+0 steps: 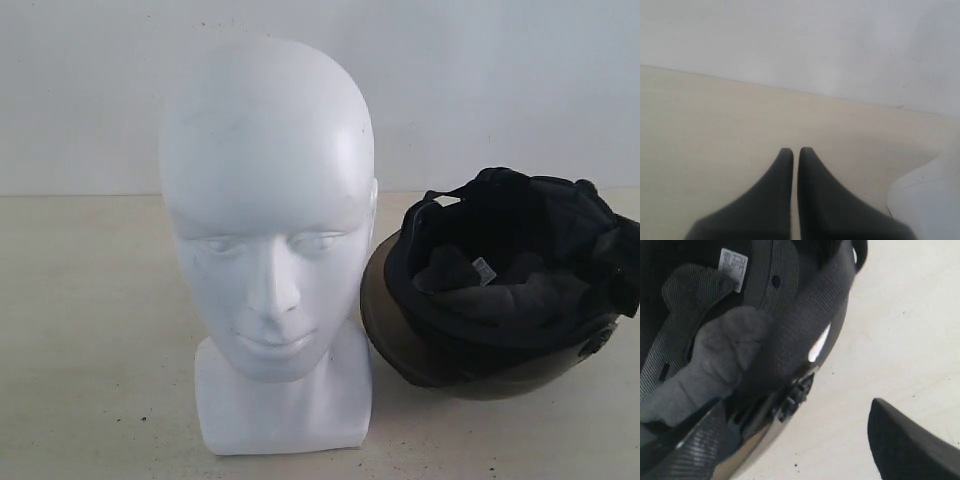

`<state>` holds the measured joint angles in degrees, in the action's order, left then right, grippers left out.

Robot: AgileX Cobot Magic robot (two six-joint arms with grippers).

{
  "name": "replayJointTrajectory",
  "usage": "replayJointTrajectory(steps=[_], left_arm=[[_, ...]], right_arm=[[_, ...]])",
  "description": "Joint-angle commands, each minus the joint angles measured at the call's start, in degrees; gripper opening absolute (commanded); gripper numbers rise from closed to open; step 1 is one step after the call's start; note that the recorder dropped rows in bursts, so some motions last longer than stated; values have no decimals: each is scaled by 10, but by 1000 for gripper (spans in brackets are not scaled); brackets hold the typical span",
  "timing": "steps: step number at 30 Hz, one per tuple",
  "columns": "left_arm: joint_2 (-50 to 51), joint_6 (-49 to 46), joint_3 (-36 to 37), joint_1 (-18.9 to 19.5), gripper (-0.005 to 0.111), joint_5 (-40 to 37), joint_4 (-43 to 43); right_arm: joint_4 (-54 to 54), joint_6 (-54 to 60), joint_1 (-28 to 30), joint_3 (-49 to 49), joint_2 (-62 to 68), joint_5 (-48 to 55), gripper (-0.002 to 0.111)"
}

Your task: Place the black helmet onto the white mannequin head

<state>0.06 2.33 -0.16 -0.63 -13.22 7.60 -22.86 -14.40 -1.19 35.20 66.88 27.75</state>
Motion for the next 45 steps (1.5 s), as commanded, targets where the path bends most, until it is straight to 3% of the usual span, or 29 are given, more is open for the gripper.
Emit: replayJointTrajectory(steps=[1,16,26,36,41,45], left_arm=[[-1,-3,2,1,4,3,3],[-1,-3,2,1,4,3,3],[-1,-3,2,1,4,3,3],[-1,-3,2,1,4,3,3],[-1,-3,2,1,4,3,3],[-1,-3,2,1,4,3,3]], right_arm=[[-7,-15,-1,-12,25,-42,74],[100,-15,2,-12,53,-106,74],[234,-47,56,-10,52,-106,74],[271,-45,58,72,34,-58,74],[280,6,51,105,-5,-22,74],[273,99,10,125,-34,38,74]])
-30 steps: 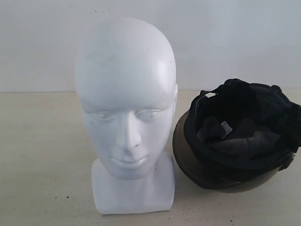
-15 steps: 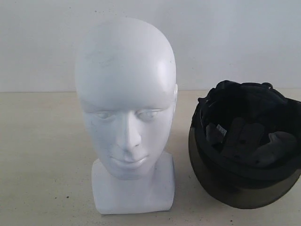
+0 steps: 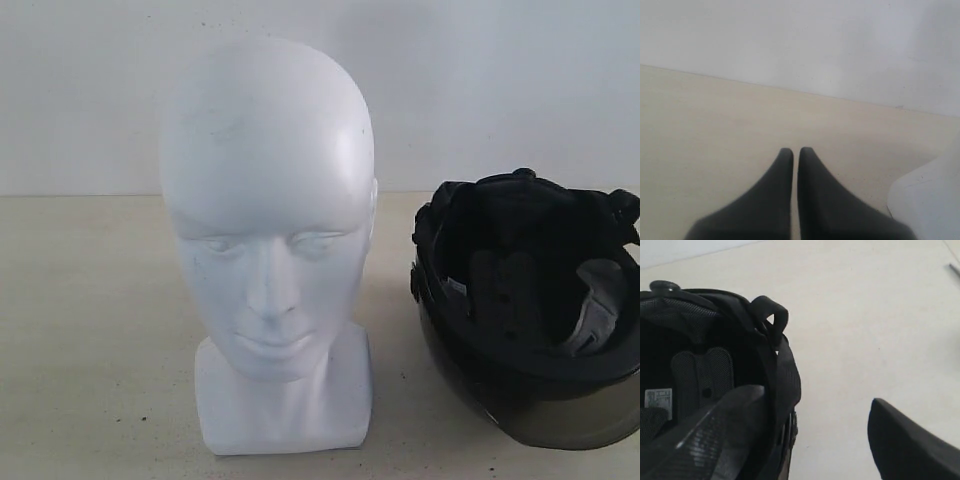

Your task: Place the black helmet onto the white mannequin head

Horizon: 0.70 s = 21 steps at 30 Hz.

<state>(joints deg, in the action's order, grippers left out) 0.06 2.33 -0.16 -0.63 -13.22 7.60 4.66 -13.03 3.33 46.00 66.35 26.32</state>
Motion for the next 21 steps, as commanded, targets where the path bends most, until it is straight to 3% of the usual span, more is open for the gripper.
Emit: replayJointTrajectory(steps=[1,8,13,21], left_arm=[[-1,-3,2,1,4,3,3],[-1,-3,2,1,4,3,3],[-1,-3,2,1,4,3,3],[-1,-3,2,1,4,3,3]], right_arm=[[-12,111,-51,17,-36,63,74],[-162,274,-200,17,-57,131,74],[-169,274,-296,17,-42,93,74],[-177,249,-340,17,43,42,74]])
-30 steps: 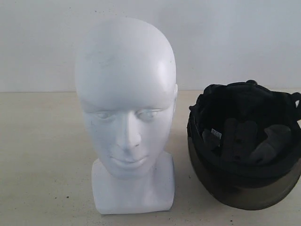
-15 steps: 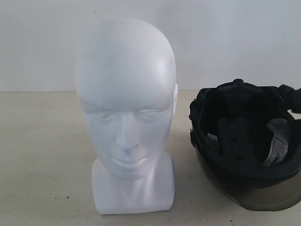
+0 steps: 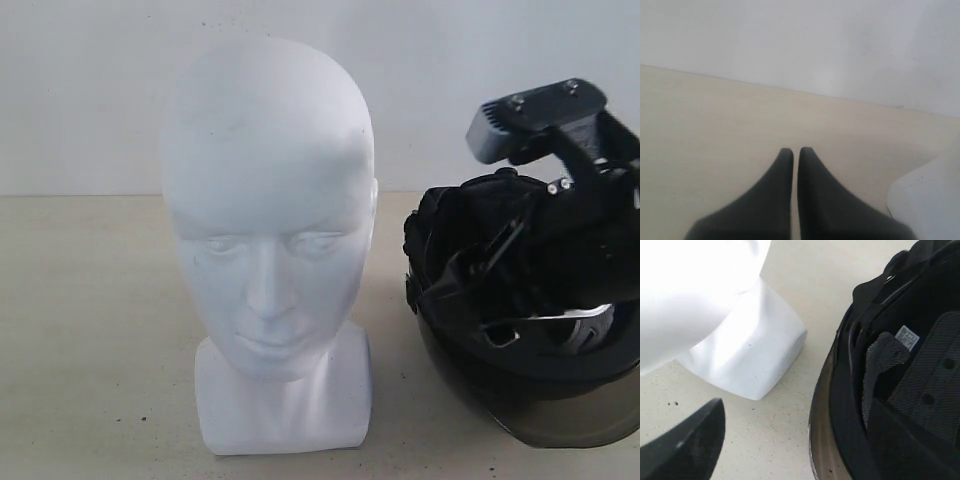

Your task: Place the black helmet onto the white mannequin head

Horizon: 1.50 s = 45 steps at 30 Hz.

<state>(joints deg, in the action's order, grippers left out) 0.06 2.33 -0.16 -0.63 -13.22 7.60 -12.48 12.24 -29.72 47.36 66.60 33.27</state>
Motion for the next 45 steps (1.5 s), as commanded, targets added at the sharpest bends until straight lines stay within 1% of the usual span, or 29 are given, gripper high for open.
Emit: replayJointTrajectory(steps=[1,11,20,22,26,32,36,45], left_arm=[[-1,-3,2,1,4,3,3],[-1,-3,2,1,4,3,3],[-1,-3,2,1,4,3,3],[-1,-3,2,1,4,3,3],[-1,-3,2,1,4,3,3],[-1,-3,2,1,4,3,3],[-1,-3,2,1,4,3,3],[-1,-3,2,1,4,3,3]], right_arm=[[-7,-4,-10,4,53,-37,74],[-4,-4,-10,4,140,-139,74],[-3,-44,-2,4,190,-224,74],[2,-71,13,4,200,-228,74],[10,-79,34,4,209,-236,74],[10,-93,34,4,247,-247,74],[10,-95,34,4,250,-269,74],[12,-122,34,7,272,-276,74]])
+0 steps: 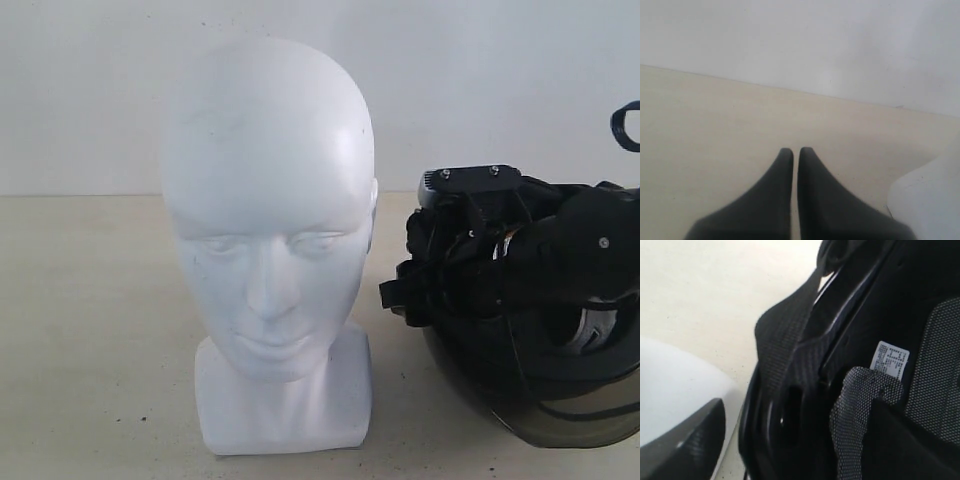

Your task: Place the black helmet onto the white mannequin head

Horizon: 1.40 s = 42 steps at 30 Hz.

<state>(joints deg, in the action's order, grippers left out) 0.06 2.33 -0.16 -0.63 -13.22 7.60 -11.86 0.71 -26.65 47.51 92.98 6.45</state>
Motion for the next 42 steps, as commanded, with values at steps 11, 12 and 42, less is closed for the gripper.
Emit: replayJointTrajectory(steps=[11,12,42], left_arm=[[-1,-3,2,1,4,3,3],[-1,-3,2,1,4,3,3],[-1,-3,2,1,4,3,3]], right_arm=[[15,-7,3,6,32,-6,74],[21,-7,3,6,35,-6,74],[21,-7,3,6,37,-27,74]])
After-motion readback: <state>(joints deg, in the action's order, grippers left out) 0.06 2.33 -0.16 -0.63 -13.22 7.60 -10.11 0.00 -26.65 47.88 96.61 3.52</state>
